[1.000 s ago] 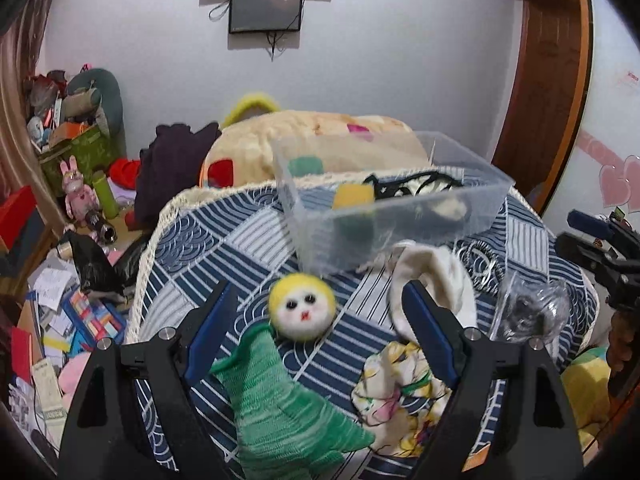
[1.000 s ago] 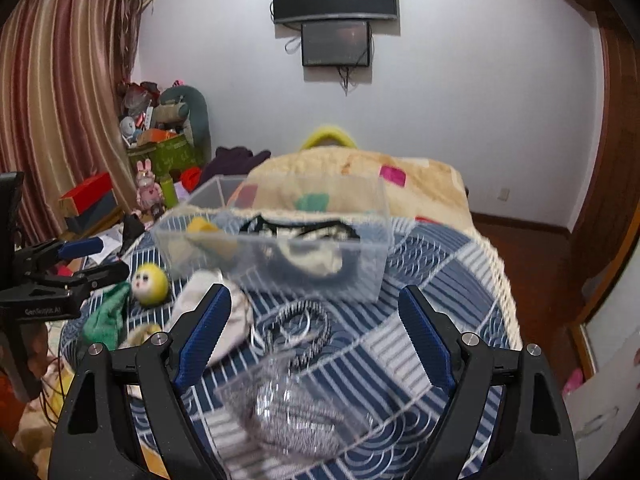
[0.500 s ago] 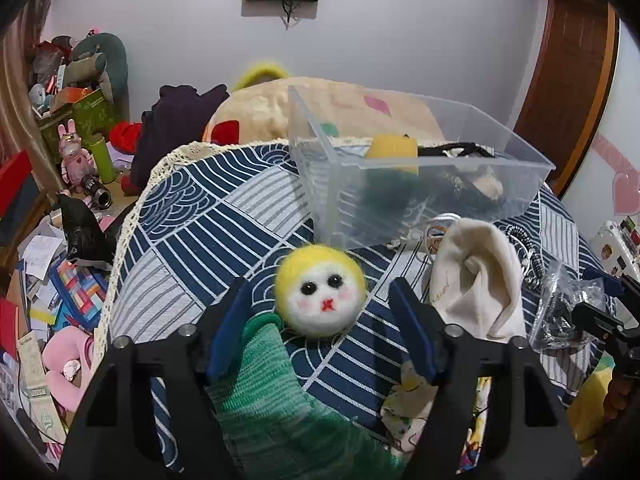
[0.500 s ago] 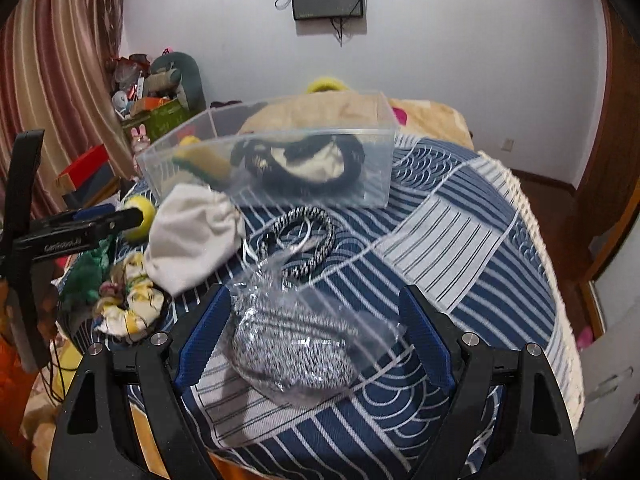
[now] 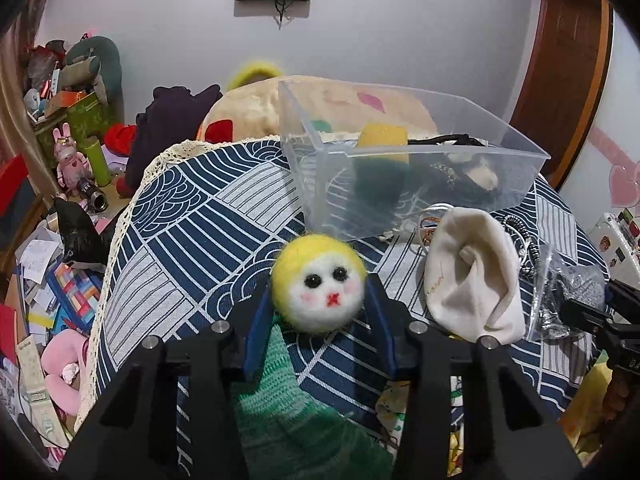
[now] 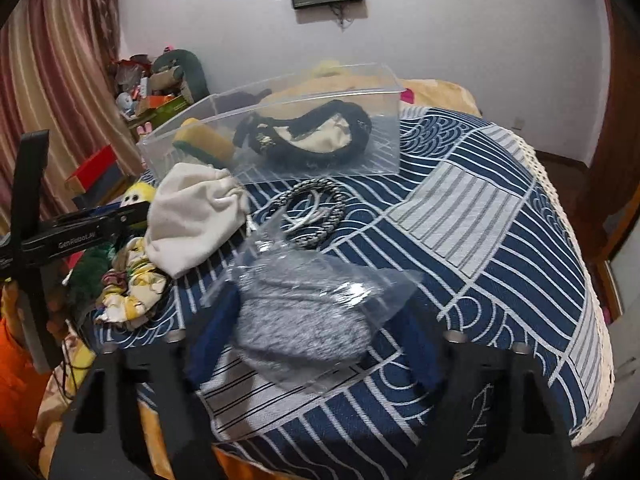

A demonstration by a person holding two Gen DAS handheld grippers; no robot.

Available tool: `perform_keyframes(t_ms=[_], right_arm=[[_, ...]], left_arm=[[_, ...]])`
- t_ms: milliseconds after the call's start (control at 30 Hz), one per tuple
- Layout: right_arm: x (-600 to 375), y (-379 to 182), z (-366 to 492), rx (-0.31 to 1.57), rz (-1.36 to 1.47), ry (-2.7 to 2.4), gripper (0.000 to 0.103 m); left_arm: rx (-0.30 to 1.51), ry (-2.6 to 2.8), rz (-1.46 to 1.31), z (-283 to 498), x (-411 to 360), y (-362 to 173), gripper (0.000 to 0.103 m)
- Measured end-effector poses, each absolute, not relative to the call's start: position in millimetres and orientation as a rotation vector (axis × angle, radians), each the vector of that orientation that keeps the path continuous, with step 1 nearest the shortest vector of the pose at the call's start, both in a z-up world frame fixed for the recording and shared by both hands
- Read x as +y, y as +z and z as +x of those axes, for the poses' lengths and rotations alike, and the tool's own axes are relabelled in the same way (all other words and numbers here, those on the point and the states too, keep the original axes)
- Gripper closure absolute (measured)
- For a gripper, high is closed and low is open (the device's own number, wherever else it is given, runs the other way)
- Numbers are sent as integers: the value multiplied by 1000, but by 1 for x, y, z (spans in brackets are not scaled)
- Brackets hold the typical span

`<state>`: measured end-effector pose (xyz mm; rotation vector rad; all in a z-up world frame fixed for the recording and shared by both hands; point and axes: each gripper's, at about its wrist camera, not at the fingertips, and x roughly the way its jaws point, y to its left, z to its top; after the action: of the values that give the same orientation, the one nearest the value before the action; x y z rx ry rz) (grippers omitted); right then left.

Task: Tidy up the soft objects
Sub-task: 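Grasp the yellow plush ball with the left tool while the right tool grasps the clear bag with grey sock, then drop the plush ball into the box with the left tool while the right tool drops the clear bag in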

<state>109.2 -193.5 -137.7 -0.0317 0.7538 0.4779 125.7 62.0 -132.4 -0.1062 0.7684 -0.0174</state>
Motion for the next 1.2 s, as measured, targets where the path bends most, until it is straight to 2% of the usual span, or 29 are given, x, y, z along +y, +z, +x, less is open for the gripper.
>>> perform_keyframes(t_ms=[167, 267, 833, 1200], right_arm=[[-191, -134, 99, 719, -82, 503, 65], [-193, -129, 98, 719, -73, 517, 69], [-209, -80, 108, 580, -13, 478, 72], [-196, -51, 138, 481, 10, 491, 72]], left_arm=[[747, -21, -89, 119, 58, -124, 58], [726, -23, -78, 115, 54, -117, 58], [584, -66, -53, 99, 37, -68, 58], [523, -58, -66, 125, 33, -45, 58]])
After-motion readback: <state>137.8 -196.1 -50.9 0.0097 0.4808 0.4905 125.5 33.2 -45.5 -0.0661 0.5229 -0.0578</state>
